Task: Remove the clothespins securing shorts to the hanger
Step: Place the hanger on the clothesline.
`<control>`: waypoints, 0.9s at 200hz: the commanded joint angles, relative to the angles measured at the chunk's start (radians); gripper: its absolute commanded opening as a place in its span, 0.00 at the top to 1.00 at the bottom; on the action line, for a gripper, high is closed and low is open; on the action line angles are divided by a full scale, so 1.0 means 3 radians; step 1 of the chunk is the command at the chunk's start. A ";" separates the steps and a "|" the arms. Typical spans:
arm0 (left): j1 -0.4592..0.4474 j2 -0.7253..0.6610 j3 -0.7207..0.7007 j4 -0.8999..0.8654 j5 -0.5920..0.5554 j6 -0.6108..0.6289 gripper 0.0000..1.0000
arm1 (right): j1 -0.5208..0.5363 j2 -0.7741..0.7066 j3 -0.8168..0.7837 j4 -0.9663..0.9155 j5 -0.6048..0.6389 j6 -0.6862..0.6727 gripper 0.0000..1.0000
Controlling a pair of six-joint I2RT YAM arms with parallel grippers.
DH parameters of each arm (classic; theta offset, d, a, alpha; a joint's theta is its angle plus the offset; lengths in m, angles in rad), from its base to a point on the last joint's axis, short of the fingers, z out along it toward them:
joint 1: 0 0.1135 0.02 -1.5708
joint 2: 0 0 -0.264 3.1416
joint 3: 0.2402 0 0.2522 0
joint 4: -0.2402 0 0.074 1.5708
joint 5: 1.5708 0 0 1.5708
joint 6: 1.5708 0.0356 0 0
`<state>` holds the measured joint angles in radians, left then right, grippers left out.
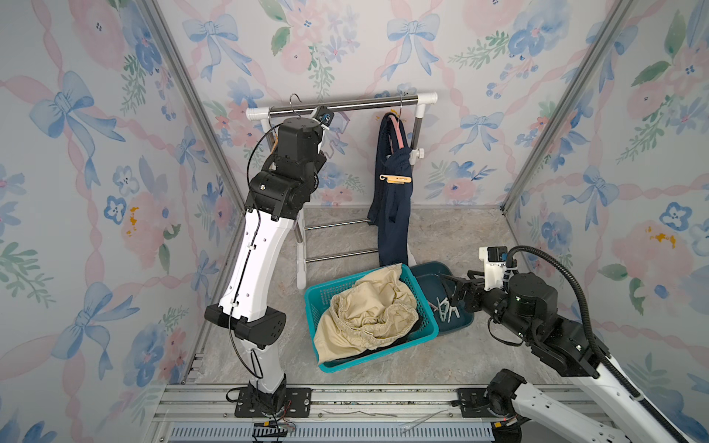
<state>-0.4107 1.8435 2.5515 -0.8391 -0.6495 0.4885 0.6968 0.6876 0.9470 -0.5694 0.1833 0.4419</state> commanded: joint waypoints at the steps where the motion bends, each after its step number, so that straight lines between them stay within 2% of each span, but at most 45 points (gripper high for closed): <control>1: 0.0063 0.0081 0.0105 0.0373 -0.0061 0.0105 1.00 | 0.0053 0.0008 -0.0048 0.0092 -0.0054 0.0079 0.03; 51: 0.0084 0.0211 0.0082 0.0405 -0.0108 0.0382 1.00 | 0.0108 0.0047 -0.0068 0.0141 -0.0063 0.0101 0.04; 119: 0.0040 0.0121 -0.0390 0.0405 -0.0371 0.0658 1.00 | 0.0165 0.0120 -0.0062 0.0196 -0.0054 0.0090 0.03; 180: 0.0002 -0.0048 -0.0631 0.0399 -0.0350 0.0669 1.00 | 0.0175 0.0115 -0.0028 0.0205 -0.0039 0.0046 0.04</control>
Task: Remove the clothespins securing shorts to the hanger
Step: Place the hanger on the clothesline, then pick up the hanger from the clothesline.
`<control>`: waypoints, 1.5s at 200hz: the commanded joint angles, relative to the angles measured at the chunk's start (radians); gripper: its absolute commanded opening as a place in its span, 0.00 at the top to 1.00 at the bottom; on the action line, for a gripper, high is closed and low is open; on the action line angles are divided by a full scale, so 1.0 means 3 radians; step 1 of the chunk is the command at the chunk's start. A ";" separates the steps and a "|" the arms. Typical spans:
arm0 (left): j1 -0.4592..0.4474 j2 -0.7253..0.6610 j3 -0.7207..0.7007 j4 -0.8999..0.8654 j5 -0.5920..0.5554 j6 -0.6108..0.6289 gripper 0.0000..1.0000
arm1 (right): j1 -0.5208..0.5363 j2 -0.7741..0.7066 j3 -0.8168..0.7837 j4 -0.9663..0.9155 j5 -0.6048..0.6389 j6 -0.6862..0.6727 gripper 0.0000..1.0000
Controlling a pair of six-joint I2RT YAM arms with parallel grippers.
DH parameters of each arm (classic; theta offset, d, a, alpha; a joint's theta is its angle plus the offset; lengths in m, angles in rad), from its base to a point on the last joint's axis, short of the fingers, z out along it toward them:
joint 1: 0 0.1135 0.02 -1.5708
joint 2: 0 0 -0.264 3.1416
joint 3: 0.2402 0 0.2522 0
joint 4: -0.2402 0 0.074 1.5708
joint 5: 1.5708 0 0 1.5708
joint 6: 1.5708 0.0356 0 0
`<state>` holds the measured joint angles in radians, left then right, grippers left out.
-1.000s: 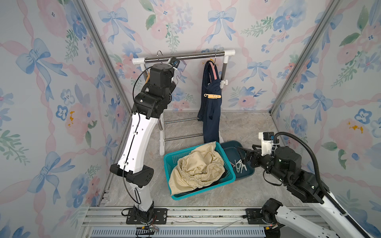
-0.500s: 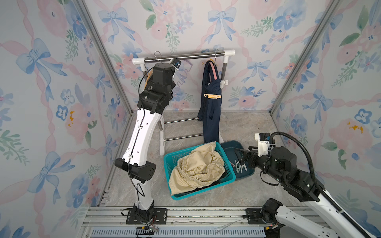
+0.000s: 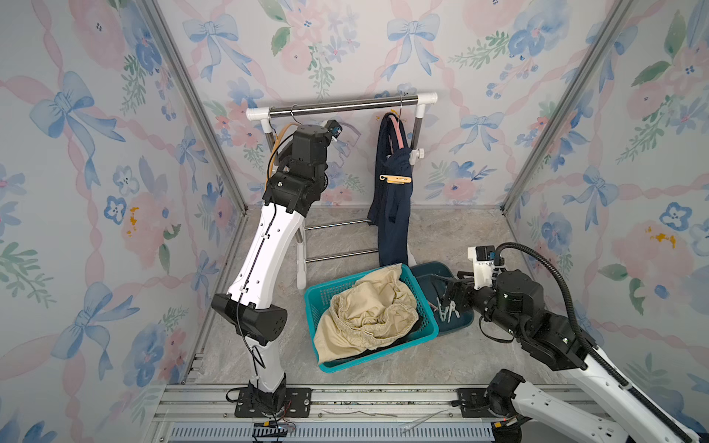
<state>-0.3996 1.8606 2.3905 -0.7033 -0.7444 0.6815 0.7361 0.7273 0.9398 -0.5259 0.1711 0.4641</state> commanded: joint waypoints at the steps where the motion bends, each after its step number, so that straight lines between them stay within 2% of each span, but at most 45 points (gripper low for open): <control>1: -0.0037 -0.0109 -0.0097 -0.0054 -0.0034 0.0022 1.00 | 0.0043 -0.0016 -0.0003 0.0063 0.0002 -0.0028 0.04; 9: -0.0051 -0.0143 -0.0131 -0.0051 -0.0007 -0.0007 0.99 | 0.0045 -0.0017 0.0002 0.0061 0.0004 -0.0038 0.04; 26: -0.0098 -0.0274 -0.0216 -0.0059 0.0121 -0.0119 0.64 | 0.0043 -0.0001 0.0041 0.0016 0.0036 -0.0068 0.03; 33: -0.0126 -0.0331 -0.0252 -0.0059 0.0152 -0.0174 0.52 | 0.0047 0.0007 0.0063 -0.0014 0.0057 -0.0079 0.03; 42: -0.0176 -0.0417 -0.0300 -0.0058 0.0173 -0.0257 0.43 | 0.0044 0.0015 0.0090 -0.0048 0.0078 -0.0090 0.04; 53: -0.0233 -0.0521 -0.0350 -0.0059 0.0188 -0.0380 0.37 | 0.0045 0.0020 0.0107 -0.0075 0.0094 -0.0099 0.04; 99: -0.0404 -0.0986 -0.0651 -0.0060 0.0385 -0.1023 0.30 | 0.0047 0.0015 0.0125 -0.0157 0.0181 -0.0080 0.04; 137: -0.0522 -0.1304 -0.0841 -0.0054 0.0966 -0.1533 0.30 | 0.0043 0.0050 0.0134 -0.0251 0.0267 -0.0046 0.03; 170: -0.0638 -0.1330 -0.0765 -0.0040 0.1418 -0.1799 0.29 | 0.0045 0.0100 0.0165 -0.0340 0.0343 -0.0021 0.04; 215: -0.0838 -0.1021 -0.0433 0.0011 0.1497 -0.1883 0.28 | 0.0046 0.0132 0.0095 -0.0355 0.0408 0.0067 0.03; 260: -0.0885 -0.0492 0.0121 0.0090 0.1714 -0.2087 0.25 | 0.0047 0.0231 0.0062 -0.0458 0.0492 0.0105 0.04; 300: -0.0929 0.0062 0.0732 0.0132 0.1758 -0.2214 0.23 | 0.0051 0.0335 0.0089 -0.0580 0.0542 0.0129 0.03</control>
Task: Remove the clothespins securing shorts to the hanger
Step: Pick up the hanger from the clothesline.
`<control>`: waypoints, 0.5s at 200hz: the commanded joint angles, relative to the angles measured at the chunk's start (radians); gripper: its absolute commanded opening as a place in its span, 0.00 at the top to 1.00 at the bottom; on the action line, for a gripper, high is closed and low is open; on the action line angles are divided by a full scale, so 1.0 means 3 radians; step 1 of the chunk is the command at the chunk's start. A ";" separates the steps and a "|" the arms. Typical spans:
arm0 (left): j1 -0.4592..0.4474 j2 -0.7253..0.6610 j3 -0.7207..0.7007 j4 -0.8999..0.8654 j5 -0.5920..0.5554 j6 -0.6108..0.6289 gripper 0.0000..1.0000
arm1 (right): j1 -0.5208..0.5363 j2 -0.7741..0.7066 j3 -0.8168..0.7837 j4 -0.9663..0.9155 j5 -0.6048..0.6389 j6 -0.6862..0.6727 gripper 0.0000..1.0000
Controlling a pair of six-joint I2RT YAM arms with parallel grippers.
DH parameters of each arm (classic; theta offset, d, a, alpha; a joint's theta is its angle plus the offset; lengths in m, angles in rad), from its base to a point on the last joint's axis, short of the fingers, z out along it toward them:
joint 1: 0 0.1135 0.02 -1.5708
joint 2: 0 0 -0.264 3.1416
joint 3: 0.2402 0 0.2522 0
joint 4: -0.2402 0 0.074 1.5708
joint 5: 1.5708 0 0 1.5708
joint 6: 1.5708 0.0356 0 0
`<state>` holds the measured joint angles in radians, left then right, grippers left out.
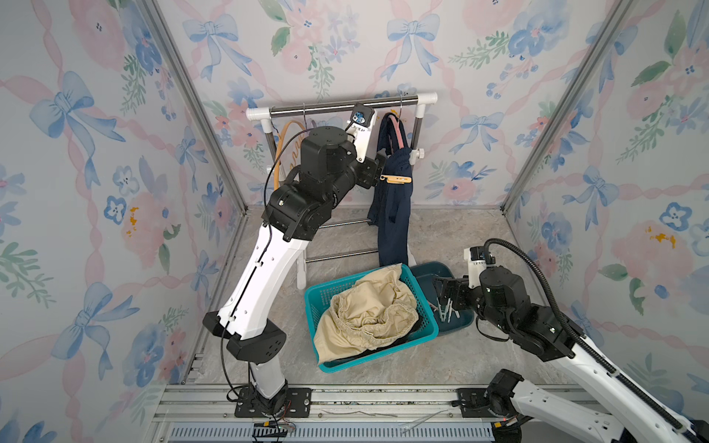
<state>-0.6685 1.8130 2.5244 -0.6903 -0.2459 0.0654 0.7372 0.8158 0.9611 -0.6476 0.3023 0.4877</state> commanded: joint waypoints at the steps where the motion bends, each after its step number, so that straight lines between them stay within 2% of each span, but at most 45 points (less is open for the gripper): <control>1: -0.0032 0.0233 0.0297 0.0091 0.0097 -0.0166 0.23 | 0.0043 0.0041 0.0018 -0.0181 0.0106 0.0051 0.03; 55: -0.0042 0.0565 0.0413 0.0372 0.0191 -0.0262 0.22 | 0.0068 0.0063 0.0048 -0.0308 0.0195 0.0110 0.03; 100: -0.0042 0.0732 0.0395 0.0378 0.0259 -0.0149 0.22 | 0.0160 -0.0054 0.0023 -0.0346 0.0298 0.0186 0.04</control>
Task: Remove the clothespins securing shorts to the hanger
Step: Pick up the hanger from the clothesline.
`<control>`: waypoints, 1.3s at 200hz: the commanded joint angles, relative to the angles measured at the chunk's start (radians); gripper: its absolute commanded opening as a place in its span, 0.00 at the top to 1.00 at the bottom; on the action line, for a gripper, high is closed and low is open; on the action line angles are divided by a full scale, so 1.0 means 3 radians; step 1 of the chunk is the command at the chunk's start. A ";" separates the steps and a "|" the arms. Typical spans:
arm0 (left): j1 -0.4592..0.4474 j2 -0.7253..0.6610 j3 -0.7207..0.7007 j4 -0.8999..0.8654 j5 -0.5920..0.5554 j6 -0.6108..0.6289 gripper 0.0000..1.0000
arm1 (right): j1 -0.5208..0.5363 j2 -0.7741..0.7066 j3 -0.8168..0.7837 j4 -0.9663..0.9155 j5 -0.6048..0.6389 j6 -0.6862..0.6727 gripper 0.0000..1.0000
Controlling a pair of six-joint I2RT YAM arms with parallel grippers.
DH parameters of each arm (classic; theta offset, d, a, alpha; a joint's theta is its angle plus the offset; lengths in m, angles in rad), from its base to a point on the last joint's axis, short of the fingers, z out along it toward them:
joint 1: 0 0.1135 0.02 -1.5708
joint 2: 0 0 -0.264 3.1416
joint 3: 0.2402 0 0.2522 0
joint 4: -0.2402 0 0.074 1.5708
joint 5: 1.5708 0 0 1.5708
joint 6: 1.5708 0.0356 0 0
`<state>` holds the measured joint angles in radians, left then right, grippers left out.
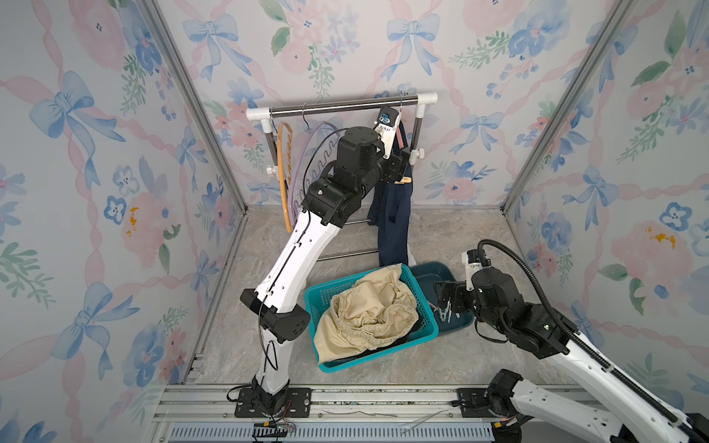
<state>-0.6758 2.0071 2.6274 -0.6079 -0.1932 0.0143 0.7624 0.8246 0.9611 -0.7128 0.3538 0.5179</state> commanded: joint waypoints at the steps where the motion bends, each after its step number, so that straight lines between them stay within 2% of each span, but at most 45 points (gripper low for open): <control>1: -0.0018 0.0087 0.0049 0.0101 0.0088 0.0023 0.22 | 0.0076 -0.0084 0.0023 -0.0129 0.0128 0.0085 0.04; 65: -0.0018 0.0255 0.0044 0.0098 0.0164 0.0073 0.21 | 0.0182 -0.0035 -0.0022 -0.0080 0.0165 0.0079 0.03; 109: 0.0042 0.0243 -0.0111 0.0093 -0.0120 0.0231 0.21 | 0.0260 0.0083 -0.0013 0.0008 0.0146 0.0070 0.04; 172: 0.0235 0.0124 -0.0388 0.0068 -0.0325 0.0251 0.37 | 0.0312 0.0200 0.0007 0.0074 0.0135 0.0049 0.03; 236: 0.0264 0.0497 0.0104 0.0078 -0.0134 0.0361 0.36 | 0.0367 0.0220 -0.0003 0.0095 0.0130 0.0069 0.03; 260: 0.0272 0.0619 0.0230 0.0090 -0.0084 0.0363 0.28 | 0.0372 0.0196 -0.0011 0.0106 0.0143 0.0070 0.03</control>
<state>-0.6052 2.1384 2.6629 -0.5827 -0.2386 0.1074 0.8593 0.8944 0.9607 -0.6918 0.3790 0.5323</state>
